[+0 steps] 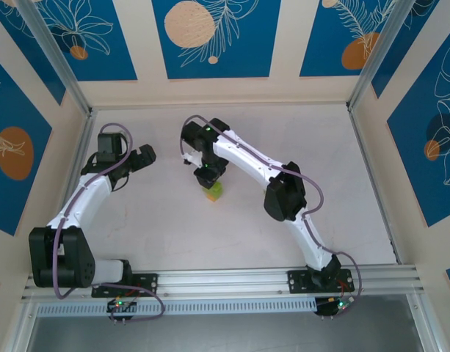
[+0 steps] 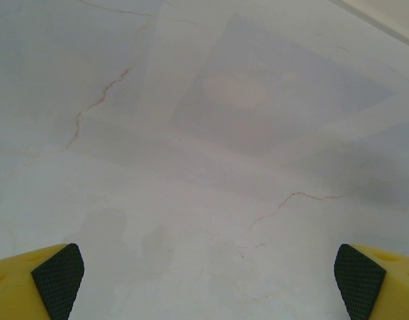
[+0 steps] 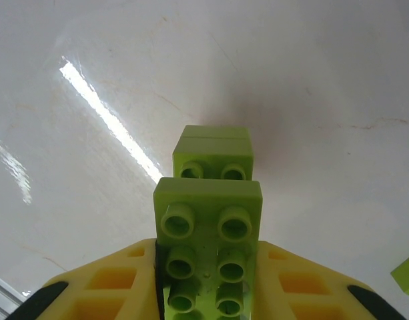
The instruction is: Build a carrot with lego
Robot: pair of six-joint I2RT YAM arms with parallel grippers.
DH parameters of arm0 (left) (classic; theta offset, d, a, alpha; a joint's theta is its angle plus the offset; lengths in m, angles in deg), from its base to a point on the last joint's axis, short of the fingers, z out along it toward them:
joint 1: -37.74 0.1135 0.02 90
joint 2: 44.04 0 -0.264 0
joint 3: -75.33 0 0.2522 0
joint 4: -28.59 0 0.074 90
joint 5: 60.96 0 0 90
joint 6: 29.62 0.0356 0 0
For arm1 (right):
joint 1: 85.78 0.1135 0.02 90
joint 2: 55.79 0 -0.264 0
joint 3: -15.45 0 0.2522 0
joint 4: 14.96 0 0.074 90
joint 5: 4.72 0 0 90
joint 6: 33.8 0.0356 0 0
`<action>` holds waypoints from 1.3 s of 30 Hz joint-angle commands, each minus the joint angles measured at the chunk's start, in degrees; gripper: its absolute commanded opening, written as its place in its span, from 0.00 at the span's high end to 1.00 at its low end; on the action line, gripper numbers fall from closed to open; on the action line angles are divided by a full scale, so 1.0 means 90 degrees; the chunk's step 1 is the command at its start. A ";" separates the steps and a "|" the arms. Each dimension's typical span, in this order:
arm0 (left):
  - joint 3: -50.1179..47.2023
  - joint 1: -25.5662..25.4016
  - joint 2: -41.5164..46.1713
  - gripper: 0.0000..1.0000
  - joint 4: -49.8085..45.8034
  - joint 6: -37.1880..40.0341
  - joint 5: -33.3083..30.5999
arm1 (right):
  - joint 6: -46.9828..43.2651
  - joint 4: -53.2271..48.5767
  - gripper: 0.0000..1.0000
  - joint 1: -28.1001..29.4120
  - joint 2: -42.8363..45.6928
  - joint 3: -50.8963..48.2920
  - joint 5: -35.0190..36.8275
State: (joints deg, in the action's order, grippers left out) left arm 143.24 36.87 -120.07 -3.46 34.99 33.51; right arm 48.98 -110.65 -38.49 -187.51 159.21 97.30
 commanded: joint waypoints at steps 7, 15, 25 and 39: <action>-0.0020 0.0095 0.0122 0.01 0.0059 0.0178 -0.0077 | -0.0832 0.0661 0.70 0.0827 0.2389 -0.2663 -0.0404; -0.0191 0.0096 0.0263 0.01 0.0257 0.0219 -0.0008 | -0.1015 0.1040 0.69 0.1472 0.2994 -0.3749 -0.0364; -0.0206 0.0096 0.0306 0.01 0.0273 0.0253 0.0004 | -0.1389 0.1113 0.69 0.1635 0.2777 -0.3683 -0.0192; -0.0226 0.0093 0.0317 0.01 0.0317 0.0255 0.0062 | -0.1541 0.0905 0.68 0.1871 0.2333 -0.3531 -0.0082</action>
State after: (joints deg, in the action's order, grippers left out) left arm 141.62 36.90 -118.72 -1.60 36.50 33.51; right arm 36.19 -100.57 -22.34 -166.44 125.98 96.49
